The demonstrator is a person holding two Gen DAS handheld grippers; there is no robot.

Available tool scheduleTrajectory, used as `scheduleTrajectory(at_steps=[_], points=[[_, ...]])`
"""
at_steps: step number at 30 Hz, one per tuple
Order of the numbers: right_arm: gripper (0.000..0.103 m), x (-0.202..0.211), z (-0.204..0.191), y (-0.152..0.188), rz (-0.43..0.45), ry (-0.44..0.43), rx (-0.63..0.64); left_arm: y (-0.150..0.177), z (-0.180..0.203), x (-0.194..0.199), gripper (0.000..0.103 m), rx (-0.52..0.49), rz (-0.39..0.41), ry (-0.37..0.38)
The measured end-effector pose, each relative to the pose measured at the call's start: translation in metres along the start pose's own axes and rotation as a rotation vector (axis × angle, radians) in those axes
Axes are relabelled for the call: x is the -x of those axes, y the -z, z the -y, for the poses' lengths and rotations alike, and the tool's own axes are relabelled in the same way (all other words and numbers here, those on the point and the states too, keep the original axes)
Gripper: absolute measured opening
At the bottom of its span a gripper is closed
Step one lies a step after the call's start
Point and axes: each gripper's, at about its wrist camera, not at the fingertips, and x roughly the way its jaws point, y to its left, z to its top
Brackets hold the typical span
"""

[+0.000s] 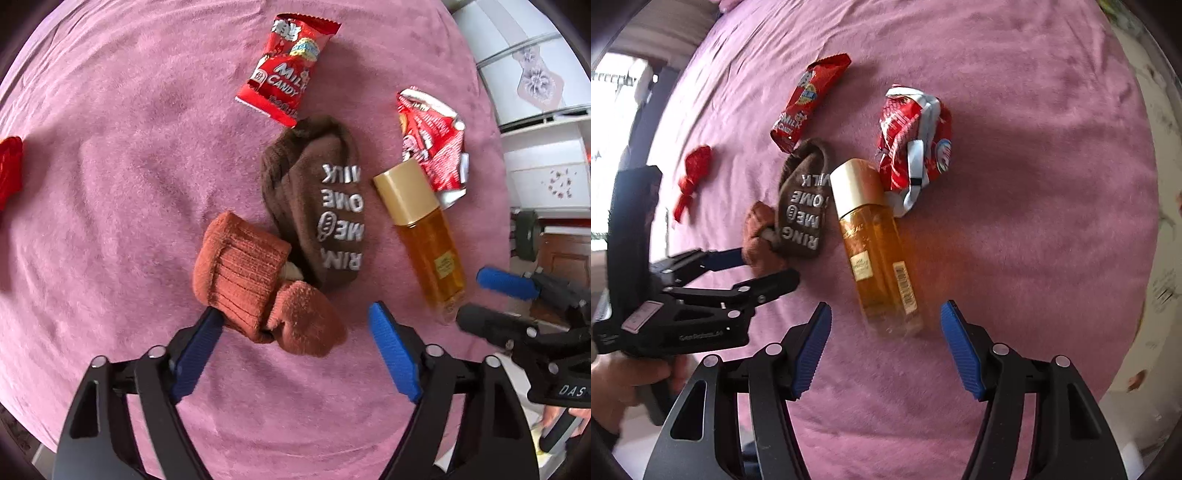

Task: Collect trash
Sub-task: 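Grasp the orange knit sock with the left tool while the right tool grasps the perfume bottle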

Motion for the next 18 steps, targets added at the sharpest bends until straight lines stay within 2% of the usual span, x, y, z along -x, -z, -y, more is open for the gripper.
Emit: scheduleTrajectory(at_steps=[5, 6, 9, 11, 13, 15, 18], points=[[0.061, -0.017, -0.01, -0.007, -0.015, 0.067, 0.066, 0.008, -0.011, -0.001, 0.053, -0.003, 0.013, -0.017], [0.061, -0.02, -0.011, -0.009, -0.019, 0.074, 0.074, 0.008, -0.018, 0.0, 0.046, 0.015, 0.015, -0.007], [0.056, -0.03, -0.014, -0.013, -0.046, 0.071, 0.083, 0.011, -0.036, 0.004, 0.037, 0.041, 0.016, 0.023], [0.055, -0.035, -0.015, -0.015, -0.049, 0.082, 0.088, 0.011, -0.036, 0.009, 0.035, 0.031, 0.018, 0.025], [0.043, -0.038, -0.017, -0.017, -0.046, 0.116, 0.103, 0.014, -0.037, 0.011, 0.035, 0.016, 0.022, 0.019], [0.037, -0.038, -0.017, -0.018, -0.042, 0.128, 0.108, 0.015, -0.037, 0.014, 0.035, 0.018, 0.028, 0.02], [0.036, -0.034, -0.016, -0.017, -0.03, 0.118, 0.104, 0.02, -0.041, 0.021, 0.034, 0.032, 0.041, 0.03]])
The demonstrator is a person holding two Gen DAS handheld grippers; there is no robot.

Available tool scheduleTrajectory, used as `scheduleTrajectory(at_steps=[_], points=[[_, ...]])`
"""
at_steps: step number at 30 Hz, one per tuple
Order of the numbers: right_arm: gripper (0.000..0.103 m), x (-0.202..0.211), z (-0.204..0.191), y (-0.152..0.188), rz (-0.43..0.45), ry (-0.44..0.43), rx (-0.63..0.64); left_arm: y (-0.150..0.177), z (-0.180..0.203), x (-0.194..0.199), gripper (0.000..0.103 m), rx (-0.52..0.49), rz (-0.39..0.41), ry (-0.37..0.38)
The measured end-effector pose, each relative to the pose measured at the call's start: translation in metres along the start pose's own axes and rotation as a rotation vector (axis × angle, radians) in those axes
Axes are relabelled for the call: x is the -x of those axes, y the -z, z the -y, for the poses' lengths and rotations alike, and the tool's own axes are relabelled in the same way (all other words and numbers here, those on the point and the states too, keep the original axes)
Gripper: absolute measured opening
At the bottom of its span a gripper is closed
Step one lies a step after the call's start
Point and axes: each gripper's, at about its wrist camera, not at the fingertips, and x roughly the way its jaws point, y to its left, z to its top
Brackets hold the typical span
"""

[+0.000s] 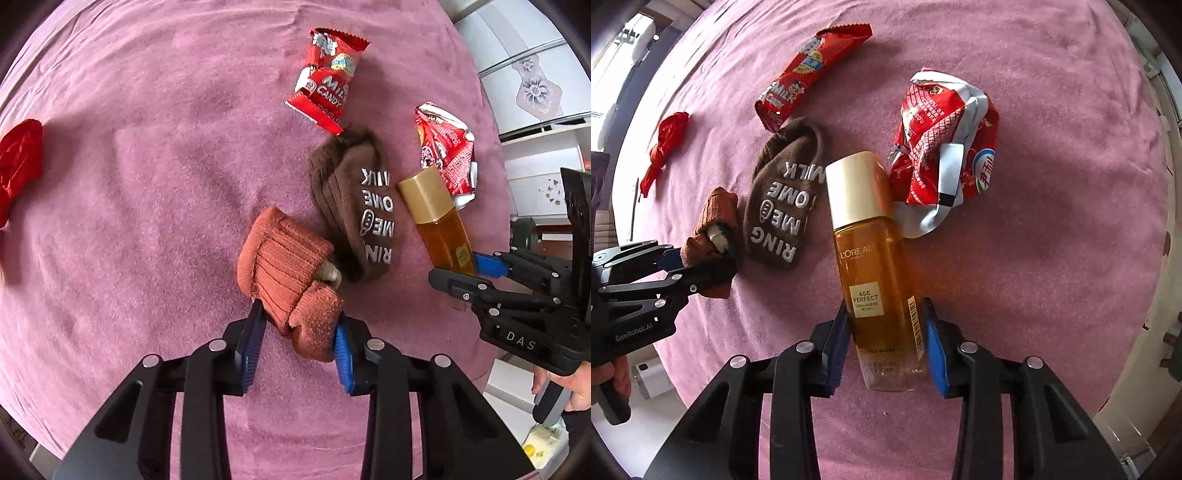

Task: Collect trash
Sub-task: 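Grasp the orange knit sock with the left tool while the right tool grasps the perfume bottle, then carry the orange sock and perfume bottle with both tools over the bin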

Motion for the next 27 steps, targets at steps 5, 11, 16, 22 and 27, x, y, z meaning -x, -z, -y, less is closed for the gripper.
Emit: scheduleTrajectory(at_steps=[5, 11, 16, 22, 27], points=[[0.034, 0.009, -0.001, 0.013, 0.007, -0.04, -0.011, 0.013, 0.001, 0.014, 0.033, -0.005, 0.0, 0.018], [0.033, 0.022, -0.001, 0.039, 0.017, -0.109, -0.056, 0.029, 0.013, 0.027, 0.032, -0.026, -0.003, 0.036], [0.031, 0.036, 0.005, 0.065, 0.043, -0.136, -0.092, 0.047, 0.037, 0.033, 0.032, -0.051, -0.01, 0.058], [0.03, 0.052, 0.018, 0.096, 0.068, -0.151, -0.14, 0.059, 0.072, 0.032, 0.032, -0.131, -0.029, 0.076], [0.03, 0.068, 0.04, 0.123, 0.102, -0.153, -0.196, 0.064, 0.109, 0.032, 0.032, -0.196, -0.04, 0.09]])
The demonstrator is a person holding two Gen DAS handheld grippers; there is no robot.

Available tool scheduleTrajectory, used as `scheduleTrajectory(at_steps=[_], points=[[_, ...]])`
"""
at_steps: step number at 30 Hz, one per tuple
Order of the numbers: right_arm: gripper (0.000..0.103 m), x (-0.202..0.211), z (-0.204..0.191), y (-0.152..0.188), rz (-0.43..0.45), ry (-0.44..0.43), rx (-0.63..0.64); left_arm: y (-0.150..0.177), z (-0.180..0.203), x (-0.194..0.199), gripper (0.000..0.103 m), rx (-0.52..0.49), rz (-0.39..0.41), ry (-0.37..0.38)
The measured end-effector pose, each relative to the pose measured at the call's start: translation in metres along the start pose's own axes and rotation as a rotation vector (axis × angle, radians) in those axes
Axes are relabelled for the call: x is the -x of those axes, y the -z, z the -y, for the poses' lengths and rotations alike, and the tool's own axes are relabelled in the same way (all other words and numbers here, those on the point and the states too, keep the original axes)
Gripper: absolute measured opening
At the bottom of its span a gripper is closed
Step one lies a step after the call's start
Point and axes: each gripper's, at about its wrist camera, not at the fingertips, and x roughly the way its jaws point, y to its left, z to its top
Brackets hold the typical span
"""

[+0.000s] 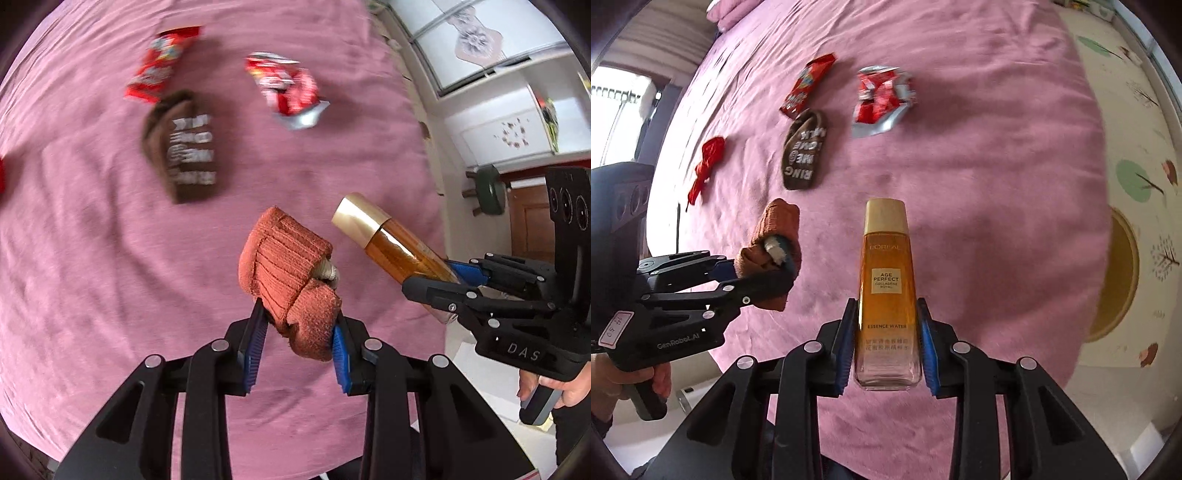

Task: Collect trash
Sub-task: 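Carry the orange sock and perfume bottle with both tools over the bin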

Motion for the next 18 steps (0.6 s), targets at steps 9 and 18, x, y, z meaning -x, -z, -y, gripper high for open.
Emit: scheduleTrajectory(at_steps=[9, 18], points=[[0.03, 0.043, 0.062, 0.041, 0.077, 0.012, -0.126, -0.013, 0.081, -0.019, 0.032, -0.135, -0.033, 0.021], [0.03, 0.075, 0.132, 0.078, 0.142, 0.032, -0.275, -0.03, 0.165, -0.047, 0.032, -0.282, -0.078, 0.033]])
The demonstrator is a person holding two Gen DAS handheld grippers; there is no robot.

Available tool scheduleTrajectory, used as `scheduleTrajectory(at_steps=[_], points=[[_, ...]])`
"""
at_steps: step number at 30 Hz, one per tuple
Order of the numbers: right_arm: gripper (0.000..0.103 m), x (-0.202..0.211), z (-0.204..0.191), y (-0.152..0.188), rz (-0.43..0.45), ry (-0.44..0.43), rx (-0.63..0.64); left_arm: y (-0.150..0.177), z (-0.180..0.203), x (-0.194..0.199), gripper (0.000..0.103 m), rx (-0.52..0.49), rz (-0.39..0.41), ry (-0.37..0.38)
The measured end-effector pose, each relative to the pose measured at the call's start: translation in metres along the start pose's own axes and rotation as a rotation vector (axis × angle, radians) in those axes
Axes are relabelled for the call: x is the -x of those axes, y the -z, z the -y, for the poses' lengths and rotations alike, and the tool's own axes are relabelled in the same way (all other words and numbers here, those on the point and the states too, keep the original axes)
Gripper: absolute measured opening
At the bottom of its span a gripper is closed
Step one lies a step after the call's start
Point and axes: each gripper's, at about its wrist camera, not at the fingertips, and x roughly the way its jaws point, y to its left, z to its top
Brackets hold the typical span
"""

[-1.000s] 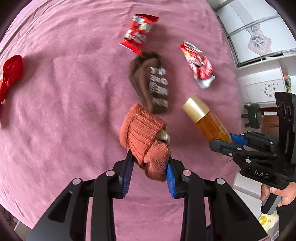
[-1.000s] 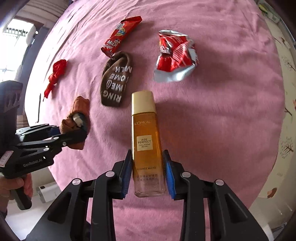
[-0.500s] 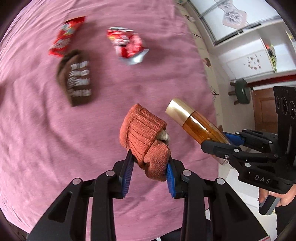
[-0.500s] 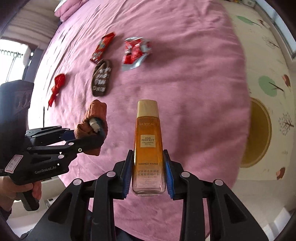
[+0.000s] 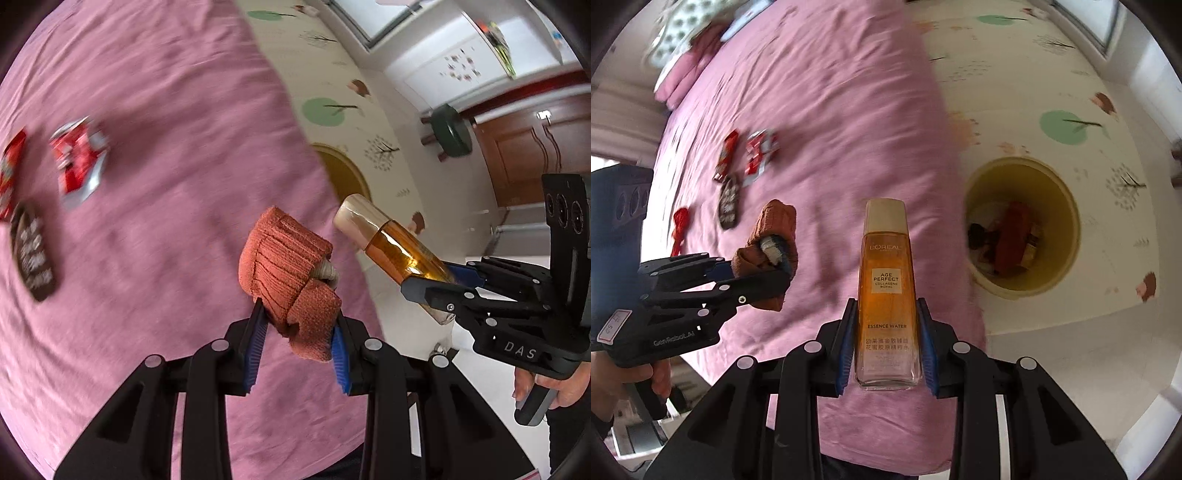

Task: Collect trash
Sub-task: 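Carry the orange sock and perfume bottle with both tools over the bin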

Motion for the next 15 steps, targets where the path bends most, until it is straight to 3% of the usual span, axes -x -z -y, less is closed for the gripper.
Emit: scheduleTrajectory(at_steps=[15], points=[[0.03, 0.034, 0.101, 0.006, 0.075, 0.028, -0.182, -0.06, 0.091, -0.059, 0.032, -0.151, -0.075, 0.042]])
